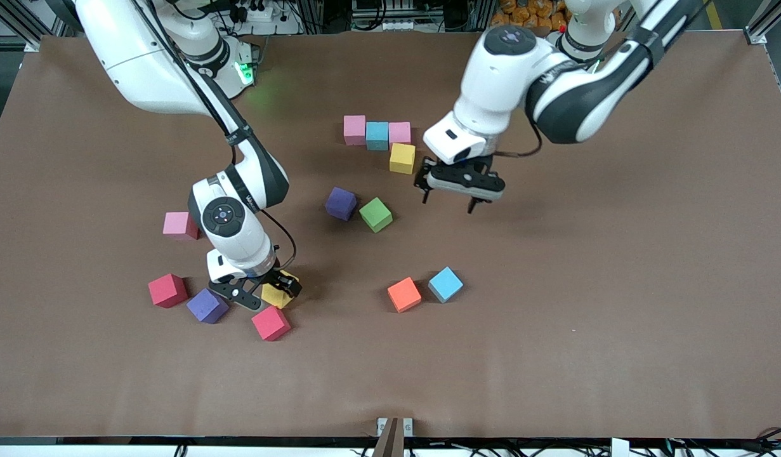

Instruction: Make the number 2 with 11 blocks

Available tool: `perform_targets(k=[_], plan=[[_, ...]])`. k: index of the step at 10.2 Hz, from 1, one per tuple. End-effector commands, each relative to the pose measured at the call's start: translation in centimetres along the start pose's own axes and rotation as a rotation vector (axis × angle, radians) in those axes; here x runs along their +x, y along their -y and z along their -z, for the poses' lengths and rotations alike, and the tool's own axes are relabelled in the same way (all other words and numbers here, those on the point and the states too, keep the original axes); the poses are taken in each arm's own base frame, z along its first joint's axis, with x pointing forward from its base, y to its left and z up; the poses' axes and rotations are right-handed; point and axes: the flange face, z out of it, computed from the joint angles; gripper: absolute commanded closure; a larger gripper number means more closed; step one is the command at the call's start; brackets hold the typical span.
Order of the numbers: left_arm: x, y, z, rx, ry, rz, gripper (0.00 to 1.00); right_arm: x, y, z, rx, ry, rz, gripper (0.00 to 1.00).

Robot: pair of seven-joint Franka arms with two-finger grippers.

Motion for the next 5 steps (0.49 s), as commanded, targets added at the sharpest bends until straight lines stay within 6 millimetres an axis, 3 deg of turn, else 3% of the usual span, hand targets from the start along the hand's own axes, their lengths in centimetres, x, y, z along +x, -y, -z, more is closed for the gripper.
perform_targets(k=[1,5], plan=[[0.8,2.4,-0.8,-0.054,0.066,-0.145,0.00,0.1,0.3,-0.3,-0.016,-0.024,-0.003,0.00],[2.6,6.0,-2.2,-0.098,-0.006,-0.371,0.00,-0.5,-0.1,-1.3,-0.039,-0.018,0.014,0.00]])
